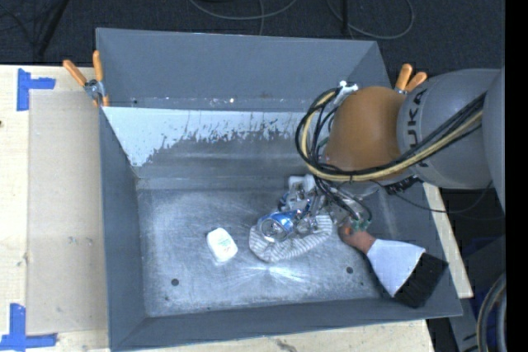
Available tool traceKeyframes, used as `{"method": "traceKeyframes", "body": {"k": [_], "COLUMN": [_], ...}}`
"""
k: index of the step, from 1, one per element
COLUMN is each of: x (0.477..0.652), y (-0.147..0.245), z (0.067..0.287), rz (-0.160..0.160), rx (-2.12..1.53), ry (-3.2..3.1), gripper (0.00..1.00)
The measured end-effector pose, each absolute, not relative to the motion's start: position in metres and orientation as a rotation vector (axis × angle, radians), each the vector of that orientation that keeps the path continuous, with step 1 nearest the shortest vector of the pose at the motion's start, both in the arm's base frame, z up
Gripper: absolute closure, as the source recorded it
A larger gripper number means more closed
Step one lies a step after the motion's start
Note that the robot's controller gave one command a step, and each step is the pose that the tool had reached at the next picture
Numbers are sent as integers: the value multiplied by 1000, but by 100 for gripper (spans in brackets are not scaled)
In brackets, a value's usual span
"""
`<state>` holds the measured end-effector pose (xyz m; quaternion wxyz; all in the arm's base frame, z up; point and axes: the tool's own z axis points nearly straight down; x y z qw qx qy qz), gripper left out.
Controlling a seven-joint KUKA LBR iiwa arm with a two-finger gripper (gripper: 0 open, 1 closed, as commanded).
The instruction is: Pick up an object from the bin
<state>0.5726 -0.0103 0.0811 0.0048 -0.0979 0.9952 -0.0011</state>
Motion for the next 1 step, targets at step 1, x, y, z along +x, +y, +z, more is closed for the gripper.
{"method": "traceKeyframes", "body": {"k": [1], "x": [573], "y": [-10], "z": [81], "rz": [-4], "rx": [-307], "ry": [3117], "gripper": [100]}}
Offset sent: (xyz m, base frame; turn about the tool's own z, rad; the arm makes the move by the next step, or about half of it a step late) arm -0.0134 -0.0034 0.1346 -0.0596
